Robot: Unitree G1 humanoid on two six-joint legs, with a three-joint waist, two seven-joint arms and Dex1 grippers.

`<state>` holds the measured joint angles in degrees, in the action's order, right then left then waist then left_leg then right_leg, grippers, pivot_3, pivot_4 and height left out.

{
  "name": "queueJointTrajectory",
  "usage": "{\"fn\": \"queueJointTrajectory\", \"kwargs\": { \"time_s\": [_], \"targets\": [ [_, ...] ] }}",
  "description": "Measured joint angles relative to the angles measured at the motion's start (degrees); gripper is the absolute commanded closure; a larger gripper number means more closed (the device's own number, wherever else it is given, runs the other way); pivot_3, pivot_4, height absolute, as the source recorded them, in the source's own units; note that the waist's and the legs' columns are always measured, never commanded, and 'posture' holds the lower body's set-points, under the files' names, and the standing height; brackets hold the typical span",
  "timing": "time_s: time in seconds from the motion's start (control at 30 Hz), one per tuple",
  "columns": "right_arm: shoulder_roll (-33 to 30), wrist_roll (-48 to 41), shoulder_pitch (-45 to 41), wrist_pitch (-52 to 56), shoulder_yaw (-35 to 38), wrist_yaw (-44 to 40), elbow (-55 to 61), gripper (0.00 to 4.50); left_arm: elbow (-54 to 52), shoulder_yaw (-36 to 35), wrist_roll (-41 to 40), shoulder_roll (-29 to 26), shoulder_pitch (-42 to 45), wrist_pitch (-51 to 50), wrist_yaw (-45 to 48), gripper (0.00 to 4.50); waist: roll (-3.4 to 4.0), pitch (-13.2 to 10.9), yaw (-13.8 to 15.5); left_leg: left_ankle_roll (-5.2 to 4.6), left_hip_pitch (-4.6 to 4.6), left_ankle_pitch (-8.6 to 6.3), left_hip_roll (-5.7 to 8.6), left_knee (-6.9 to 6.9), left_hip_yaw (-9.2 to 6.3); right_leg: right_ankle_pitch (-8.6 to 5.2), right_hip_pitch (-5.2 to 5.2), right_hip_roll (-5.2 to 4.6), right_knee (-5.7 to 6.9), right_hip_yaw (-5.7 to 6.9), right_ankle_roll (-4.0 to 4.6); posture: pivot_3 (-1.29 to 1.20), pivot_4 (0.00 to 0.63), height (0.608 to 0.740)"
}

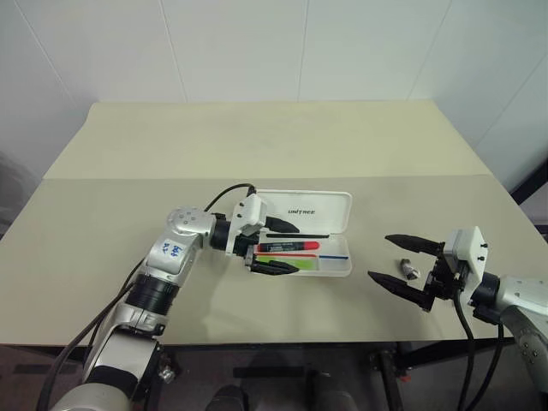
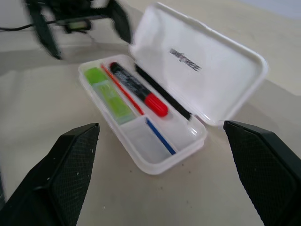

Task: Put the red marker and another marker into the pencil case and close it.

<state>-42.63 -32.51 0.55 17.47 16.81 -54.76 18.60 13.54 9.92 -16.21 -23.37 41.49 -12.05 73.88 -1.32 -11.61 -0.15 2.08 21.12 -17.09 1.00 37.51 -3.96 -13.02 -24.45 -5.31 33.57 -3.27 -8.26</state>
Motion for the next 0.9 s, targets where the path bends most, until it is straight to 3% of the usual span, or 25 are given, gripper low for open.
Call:
{"fn": "queueJointTrajectory", "kwargs": {
  "time_s": [0.17,0.47,0.8,0.9],
  "targets": [
    [3.33,0.44,3.95,1.85,2.42,8.05,1.51,0.00,-3.46,-4.25,-4.05,-2.74,-4.85,0.24,1.05,0.07,0.00,0.00,-0.02,0.00,0.01,0.00,0.00,0.03,0.00,0.00,0.00,-0.01,0.00,-0.02,0.00,0.00,0.150,0.740],
    [12.83,8.83,8.05,4.02,3.35,25.99,1.56,0.00,-6.56,-12.55,-8.78,-9.57,-11.10,0.20,1.00,0.07,-0.01,0.01,-0.07,0.00,-0.05,0.00,-0.01,-0.01,0.00,-0.03,0.02,0.00,-0.01,-0.01,0.05,0.00,0.150,0.740],
    [19.37,13.75,4.21,4.02,-0.11,34.14,-4.78,0.00,-6.56,-14.39,-10.50,-10.84,-10.71,0.80,0.93,0.07,0.00,0.02,-0.14,0.00,-0.07,0.00,-0.01,-0.10,0.00,-0.04,0.01,0.00,-0.01,0.00,0.07,0.00,0.150,0.740],
    [20.49,13.90,4.14,3.86,-0.46,34.91,-4.91,0.64,-6.55,-14.39,-10.50,-11.31,-10.27,0.95,1.01,0.00,-0.04,0.04,-0.21,0.00,-0.10,0.00,-0.03,-0.11,0.00,-0.04,0.03,0.01,0.00,0.00,0.08,0.00,0.150,0.740]
  ]
}}
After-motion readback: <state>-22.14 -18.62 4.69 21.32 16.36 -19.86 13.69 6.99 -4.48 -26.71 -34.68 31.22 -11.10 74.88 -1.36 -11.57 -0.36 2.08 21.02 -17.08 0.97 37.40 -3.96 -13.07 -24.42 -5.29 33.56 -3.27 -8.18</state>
